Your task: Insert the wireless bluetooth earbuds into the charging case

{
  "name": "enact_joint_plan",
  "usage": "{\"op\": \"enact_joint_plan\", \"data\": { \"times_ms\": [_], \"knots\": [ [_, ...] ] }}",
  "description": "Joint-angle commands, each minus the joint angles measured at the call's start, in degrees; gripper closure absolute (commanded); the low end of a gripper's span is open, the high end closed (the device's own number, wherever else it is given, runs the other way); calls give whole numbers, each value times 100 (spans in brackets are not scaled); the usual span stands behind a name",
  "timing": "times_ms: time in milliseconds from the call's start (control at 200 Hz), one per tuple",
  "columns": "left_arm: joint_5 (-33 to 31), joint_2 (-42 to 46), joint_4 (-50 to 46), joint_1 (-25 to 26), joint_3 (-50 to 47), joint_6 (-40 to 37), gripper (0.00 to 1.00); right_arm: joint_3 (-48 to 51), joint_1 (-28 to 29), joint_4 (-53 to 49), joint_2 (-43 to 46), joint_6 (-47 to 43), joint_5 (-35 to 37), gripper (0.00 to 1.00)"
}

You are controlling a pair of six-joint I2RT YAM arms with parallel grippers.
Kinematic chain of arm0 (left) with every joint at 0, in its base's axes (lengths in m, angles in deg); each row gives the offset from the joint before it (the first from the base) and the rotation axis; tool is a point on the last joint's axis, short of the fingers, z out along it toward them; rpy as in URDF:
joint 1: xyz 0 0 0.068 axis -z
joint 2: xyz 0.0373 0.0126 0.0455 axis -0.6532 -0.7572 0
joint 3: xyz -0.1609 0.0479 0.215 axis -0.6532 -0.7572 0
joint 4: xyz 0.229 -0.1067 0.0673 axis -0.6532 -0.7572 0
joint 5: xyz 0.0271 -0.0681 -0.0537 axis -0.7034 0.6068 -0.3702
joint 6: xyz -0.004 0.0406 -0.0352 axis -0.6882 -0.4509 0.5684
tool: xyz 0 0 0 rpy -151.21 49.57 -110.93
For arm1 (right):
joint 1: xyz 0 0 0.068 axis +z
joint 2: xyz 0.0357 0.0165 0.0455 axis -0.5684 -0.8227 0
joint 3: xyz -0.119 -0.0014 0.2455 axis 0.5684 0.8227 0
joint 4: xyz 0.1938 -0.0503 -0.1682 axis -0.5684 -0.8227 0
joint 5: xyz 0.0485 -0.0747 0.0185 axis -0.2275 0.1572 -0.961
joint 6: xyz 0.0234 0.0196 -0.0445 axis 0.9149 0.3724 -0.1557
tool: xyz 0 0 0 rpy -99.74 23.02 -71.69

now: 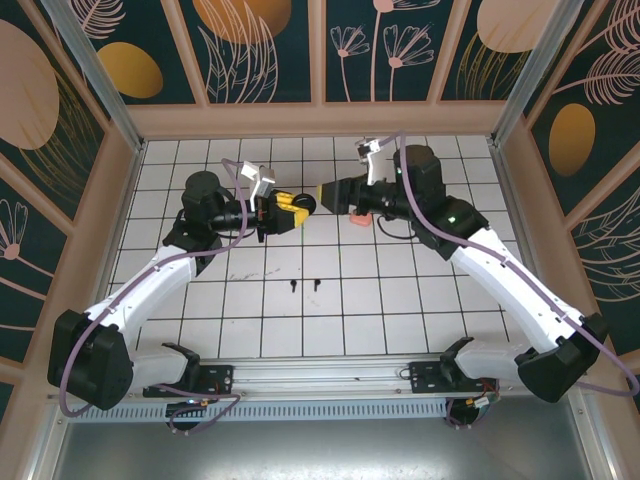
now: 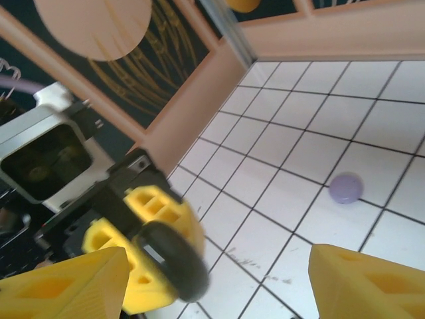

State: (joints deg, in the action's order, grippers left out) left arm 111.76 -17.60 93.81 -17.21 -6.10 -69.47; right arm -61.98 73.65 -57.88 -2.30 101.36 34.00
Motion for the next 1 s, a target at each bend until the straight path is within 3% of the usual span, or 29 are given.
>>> {"op": "enact_joint_plan", "data": {
  "times_ms": [0,415,996],
  "knots": [
    [98,-17,174,8,185,-71,100,-1,262,-31,-94,-191,-3,28],
    [194,21,11,12,332,-107,100,15,380,19,-327,-196,191,29],
    [406,196,-265,25,276,-299,100,-711,-121,-4,-919,41,82,33]
  ]
}}
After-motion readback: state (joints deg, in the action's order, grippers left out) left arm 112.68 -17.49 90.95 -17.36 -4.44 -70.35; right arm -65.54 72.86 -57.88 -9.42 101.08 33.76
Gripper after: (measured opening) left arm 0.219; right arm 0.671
